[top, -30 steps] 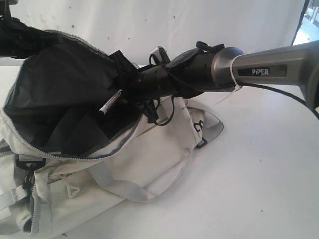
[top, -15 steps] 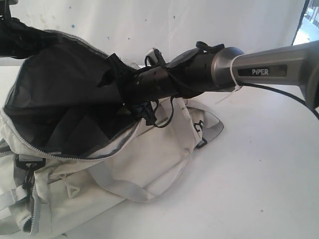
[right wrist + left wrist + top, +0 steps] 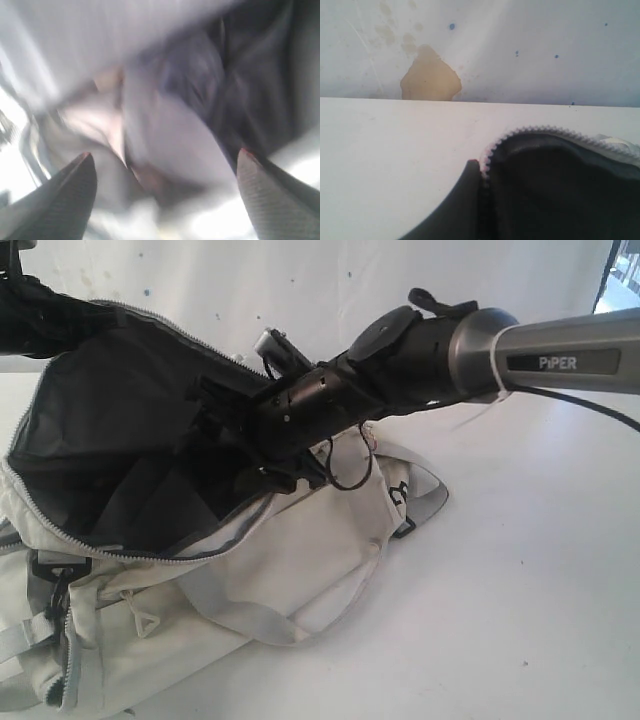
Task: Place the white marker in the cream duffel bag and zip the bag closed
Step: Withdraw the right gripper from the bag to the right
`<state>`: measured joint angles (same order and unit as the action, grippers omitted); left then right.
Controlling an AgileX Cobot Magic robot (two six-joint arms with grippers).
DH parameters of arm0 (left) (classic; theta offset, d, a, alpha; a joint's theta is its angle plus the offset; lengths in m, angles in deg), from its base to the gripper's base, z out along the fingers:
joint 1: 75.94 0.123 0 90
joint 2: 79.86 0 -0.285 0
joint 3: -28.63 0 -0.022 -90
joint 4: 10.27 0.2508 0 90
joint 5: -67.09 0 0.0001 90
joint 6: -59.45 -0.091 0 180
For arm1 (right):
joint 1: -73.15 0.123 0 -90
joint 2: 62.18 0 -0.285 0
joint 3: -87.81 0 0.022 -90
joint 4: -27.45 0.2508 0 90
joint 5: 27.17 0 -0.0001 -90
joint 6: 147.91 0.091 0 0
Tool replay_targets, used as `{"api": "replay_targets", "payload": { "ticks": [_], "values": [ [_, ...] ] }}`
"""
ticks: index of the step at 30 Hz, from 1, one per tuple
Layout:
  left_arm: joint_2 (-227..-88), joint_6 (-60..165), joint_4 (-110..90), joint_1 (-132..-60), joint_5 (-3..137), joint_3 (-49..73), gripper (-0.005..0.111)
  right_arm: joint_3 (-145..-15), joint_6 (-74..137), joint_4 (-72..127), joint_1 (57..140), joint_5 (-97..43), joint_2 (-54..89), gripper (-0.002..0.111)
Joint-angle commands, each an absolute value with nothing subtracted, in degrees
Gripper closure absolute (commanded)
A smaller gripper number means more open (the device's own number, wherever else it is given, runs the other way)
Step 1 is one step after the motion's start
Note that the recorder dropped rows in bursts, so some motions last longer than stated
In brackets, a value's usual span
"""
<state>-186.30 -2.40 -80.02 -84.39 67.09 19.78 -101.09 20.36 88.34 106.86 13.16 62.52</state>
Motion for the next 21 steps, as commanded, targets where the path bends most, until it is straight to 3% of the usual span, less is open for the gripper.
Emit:
{"api": "replay_targets", "payload": {
  "ticks": [1,12,21],
  "values": [
    [-186.3,-2.2,-80.3,-84.1,67.5,20.2,0.107,-100.6,19.9,78.8,103.6,24.0,60.8,0.045],
    [-186.3,-2.2,-80.0,-84.1,67.5,20.2,0.107,-100.6,26.9,60.2,100.5,30.7,57.7,0.082],
    [-186.3,-2.2,-76.7,-84.1,67.1,20.2,0.107,-100.6,33.5,40.0,99.0,36.2,57.0,0.089]
  ]
}}
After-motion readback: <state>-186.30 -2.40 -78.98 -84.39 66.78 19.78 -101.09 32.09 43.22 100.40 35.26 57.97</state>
